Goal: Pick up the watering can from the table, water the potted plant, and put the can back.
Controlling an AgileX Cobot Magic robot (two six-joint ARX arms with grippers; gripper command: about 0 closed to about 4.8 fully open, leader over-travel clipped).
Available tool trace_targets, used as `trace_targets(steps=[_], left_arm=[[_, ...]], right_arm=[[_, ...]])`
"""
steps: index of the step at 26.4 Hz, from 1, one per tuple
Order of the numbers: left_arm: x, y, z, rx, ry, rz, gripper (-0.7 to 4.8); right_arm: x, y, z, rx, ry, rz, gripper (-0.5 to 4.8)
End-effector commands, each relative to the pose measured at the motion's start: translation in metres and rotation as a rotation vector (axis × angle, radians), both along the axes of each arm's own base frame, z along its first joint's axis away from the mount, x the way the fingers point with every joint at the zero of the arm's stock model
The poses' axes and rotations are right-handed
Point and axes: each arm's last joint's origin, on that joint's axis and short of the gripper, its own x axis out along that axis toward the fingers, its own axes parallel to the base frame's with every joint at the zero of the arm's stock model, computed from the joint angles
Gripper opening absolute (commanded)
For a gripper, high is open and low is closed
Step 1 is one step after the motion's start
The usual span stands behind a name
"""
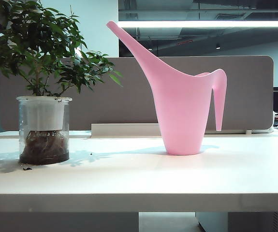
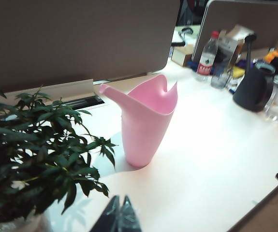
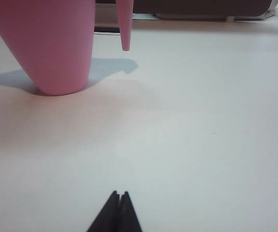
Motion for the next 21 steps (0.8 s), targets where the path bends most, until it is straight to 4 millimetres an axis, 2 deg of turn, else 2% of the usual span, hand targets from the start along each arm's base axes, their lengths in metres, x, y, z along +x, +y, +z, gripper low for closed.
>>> trace_targets(steps=[1,3,6,9,12,13,14,16,19,20,21], left_arm=[[-0.002,0.001,-0.010,0.014,0.125,0.007,0.03],[-0.004,0.002,-0.017,0.042,0.195,0.024,0.03],[-0.005,0.005,-0.025,0.094,0.255,0.115,0.03],[-0.005,0.006,-0.025,0.127,0.244,0.146,0.03],[-0.005,0.006,-0.025,0.130,0.242,0.145,0.03],[-0.005,0.006,-0.025,0.140,0.234,0.141,0.03],[-0.005,0.006,-0.025,0.146,0.229,0.138,0.03],[-0.005,0.006,-0.025,0.144,0.228,0.139,0.03],[-0.004,0.006,-0.024,0.140,0.218,0.140,0.03],[-0.004,0.006,-0.024,0.139,0.215,0.139,0.03],[-0.004,0.006,-0.023,0.135,0.209,0.134,0.03]], right_arm=[[0.000,0.000,-0.001,-0.001,-0.008,0.005,0.00],[0.001,0.000,-0.001,0.007,-0.011,0.008,-0.01],[0.000,0.001,0.007,0.160,-0.046,0.012,-0.01],[-0.005,0.002,0.037,0.321,-0.134,0.049,-0.03],[-0.021,0.001,0.088,0.253,-0.265,0.057,-0.05],[-0.033,-0.001,0.123,0.077,-0.328,0.053,-0.05],[-0.040,-0.001,0.146,-0.041,-0.357,0.055,-0.05],[-0.046,-0.002,0.188,-0.171,-0.396,0.054,-0.05],[-0.034,-0.001,0.242,-0.180,-0.431,0.046,0.00],[-0.025,0.000,0.255,-0.180,-0.434,0.044,0.00],[-0.004,0.001,0.275,-0.185,-0.435,0.029,0.00]])
